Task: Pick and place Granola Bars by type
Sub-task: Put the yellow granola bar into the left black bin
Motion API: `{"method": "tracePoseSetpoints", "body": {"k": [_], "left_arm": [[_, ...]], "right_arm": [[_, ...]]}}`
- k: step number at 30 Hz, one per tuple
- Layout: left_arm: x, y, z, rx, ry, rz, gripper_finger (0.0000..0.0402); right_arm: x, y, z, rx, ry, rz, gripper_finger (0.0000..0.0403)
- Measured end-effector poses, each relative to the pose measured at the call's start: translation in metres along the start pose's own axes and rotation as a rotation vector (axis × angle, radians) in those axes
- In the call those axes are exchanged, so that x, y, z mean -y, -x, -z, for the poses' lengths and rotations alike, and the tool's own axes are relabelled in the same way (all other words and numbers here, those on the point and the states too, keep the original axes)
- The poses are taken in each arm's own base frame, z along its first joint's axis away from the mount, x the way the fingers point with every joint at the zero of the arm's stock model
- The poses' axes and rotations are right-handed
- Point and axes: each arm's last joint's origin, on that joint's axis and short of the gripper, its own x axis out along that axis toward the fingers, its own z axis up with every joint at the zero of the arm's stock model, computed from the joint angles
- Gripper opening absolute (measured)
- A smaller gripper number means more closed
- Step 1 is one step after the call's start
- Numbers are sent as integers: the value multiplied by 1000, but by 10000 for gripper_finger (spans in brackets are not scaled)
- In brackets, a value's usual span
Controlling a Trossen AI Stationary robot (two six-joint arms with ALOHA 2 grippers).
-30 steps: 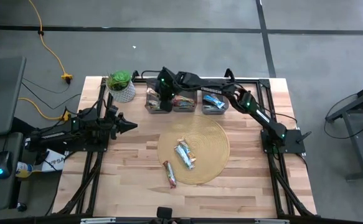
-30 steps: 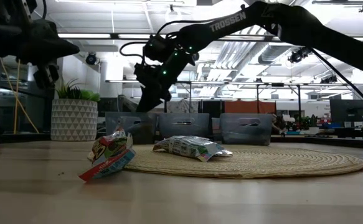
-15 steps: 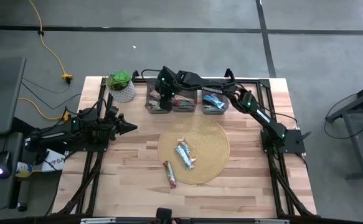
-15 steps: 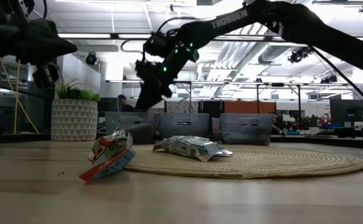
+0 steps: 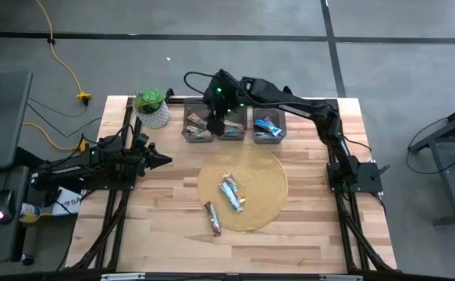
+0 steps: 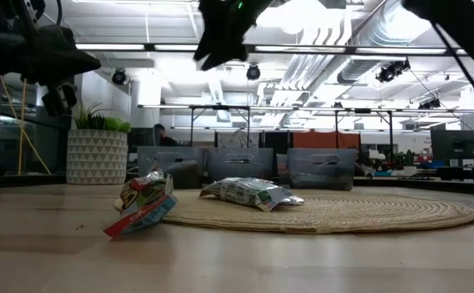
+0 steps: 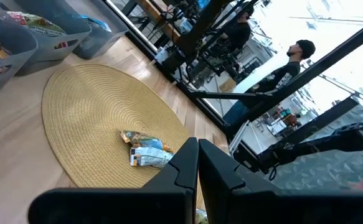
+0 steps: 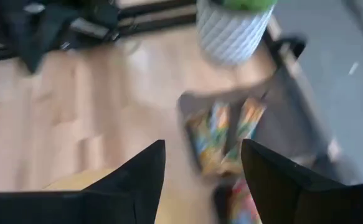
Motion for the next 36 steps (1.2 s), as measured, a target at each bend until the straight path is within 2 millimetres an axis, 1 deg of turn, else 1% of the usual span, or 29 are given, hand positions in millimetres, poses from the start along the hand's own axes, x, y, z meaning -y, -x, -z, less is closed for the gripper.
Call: {"method": "tracePoseSetpoints", "body": {"k": [3,6,10,14,16,18,21,24,26,28,30,33,36], "left_arm": [[0,0,0,0,0,0,10],[0,0,0,0,0,-1,10],[0,0,0,0,0,-1,10],[0,0,0,0,0,-1,10],[0,0,0,0,0,-1,10],[0,0,0,0,0,-1,10],[0,0,0,0,0,-1,10],[0,0,0,0,0,-2,10],[0,0,0,0,0,-1,10],[0,0,0,-3,1,-4,10],[-1,0,1,-6,2,-6,10],[-2,0,2,-21,6,-20,10],[-2,0,3,-26,8,-23,10]], "right_arm": [[-23,17,5,-77,-74,-30,196],[-47,25,13,-167,-148,-60,196],[-78,27,29,-324,-297,-75,196],[-106,18,49,-466,-458,-35,196],[-121,11,59,-503,-501,-19,196],[-135,-1,70,-511,-535,-11,196],[-153,-20,92,-549,-572,18,196],[-167,-41,114,-552,-633,12,196],[-174,-53,128,-554,-652,4,196],[-180,-66,139,-513,-675,-26,196],[-183,-74,149,-496,-686,-40,196],[-186,-83,160,-471,-682,-66,195],[-185,-86,169,-495,-677,-47,195]]}}
